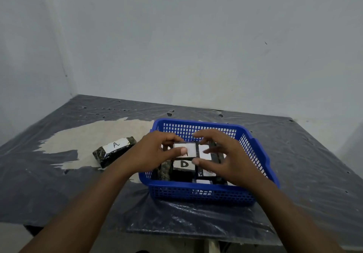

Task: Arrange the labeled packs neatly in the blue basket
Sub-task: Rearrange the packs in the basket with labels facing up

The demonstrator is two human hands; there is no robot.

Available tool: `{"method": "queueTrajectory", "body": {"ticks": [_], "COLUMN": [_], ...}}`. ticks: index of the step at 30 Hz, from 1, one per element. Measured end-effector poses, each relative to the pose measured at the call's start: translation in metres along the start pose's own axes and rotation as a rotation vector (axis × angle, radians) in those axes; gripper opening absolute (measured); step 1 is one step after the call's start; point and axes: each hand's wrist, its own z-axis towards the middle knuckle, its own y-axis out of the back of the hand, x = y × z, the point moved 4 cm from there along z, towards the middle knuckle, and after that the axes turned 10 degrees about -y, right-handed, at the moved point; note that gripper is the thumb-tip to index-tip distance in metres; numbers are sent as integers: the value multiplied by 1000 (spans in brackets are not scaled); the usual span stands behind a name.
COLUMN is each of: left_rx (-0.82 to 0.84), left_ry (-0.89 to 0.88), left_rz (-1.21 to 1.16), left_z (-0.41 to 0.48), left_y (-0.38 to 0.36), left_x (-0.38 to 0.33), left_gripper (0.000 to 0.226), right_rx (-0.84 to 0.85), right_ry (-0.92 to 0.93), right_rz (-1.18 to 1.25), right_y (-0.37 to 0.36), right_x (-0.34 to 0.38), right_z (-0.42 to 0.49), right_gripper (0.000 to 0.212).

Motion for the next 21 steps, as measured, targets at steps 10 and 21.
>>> {"method": "queueTrajectory", "body": {"ticks": [10, 21], "left_rx": [-266, -237], "left_ry": [124, 469], "left_rz": [45, 65], "left_z": [-10, 1], "left_y": [15, -9], "left_x": [16, 68], "left_gripper": [57, 34], "right_rx": [173, 512], "right_ry": [-110, -132], "right_rz": [-163, -466], "right_y": [-6, -51], "right_x": [3, 0], "right_z": [12, 24], "right_gripper": [30, 16]}}
